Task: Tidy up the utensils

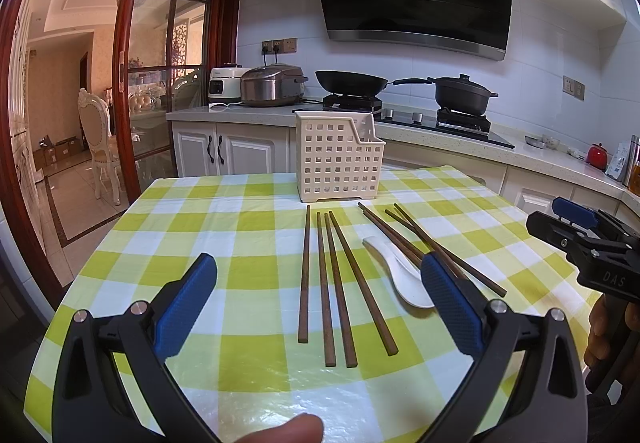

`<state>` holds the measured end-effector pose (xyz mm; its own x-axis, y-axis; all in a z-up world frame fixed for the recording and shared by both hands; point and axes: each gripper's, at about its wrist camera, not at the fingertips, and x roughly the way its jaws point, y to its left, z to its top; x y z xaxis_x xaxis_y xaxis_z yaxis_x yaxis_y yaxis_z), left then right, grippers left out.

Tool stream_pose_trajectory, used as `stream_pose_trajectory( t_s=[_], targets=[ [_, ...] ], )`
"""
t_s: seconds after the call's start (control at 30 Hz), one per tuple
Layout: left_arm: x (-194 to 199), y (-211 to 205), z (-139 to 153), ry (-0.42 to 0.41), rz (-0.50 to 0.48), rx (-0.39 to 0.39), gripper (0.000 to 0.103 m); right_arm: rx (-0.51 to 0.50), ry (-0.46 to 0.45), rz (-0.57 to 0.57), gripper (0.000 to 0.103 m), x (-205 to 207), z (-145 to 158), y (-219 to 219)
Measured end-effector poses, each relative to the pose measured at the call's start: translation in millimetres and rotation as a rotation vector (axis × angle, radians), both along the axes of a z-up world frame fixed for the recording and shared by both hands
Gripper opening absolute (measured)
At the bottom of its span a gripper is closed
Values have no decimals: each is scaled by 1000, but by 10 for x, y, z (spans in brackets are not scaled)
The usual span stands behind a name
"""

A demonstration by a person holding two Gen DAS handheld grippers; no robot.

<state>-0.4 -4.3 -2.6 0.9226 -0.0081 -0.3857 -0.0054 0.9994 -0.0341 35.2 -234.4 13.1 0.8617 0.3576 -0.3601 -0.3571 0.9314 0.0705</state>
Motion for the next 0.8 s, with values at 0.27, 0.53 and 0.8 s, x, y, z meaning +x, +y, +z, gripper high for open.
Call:
stream_pose_trajectory(
  t_s=[0.27, 0.53, 0.8],
  targets=[
    [11, -24, -18, -1, 1, -1, 99, 1, 0, 0, 84, -1, 2, -4],
    [-1, -3, -3, 0, -1, 0, 99, 0, 0, 1, 84, -2, 0, -3],
    [-2, -16, -8, 1, -1, 0, 99, 1, 0, 1, 84, -2, 4, -25]
  ],
)
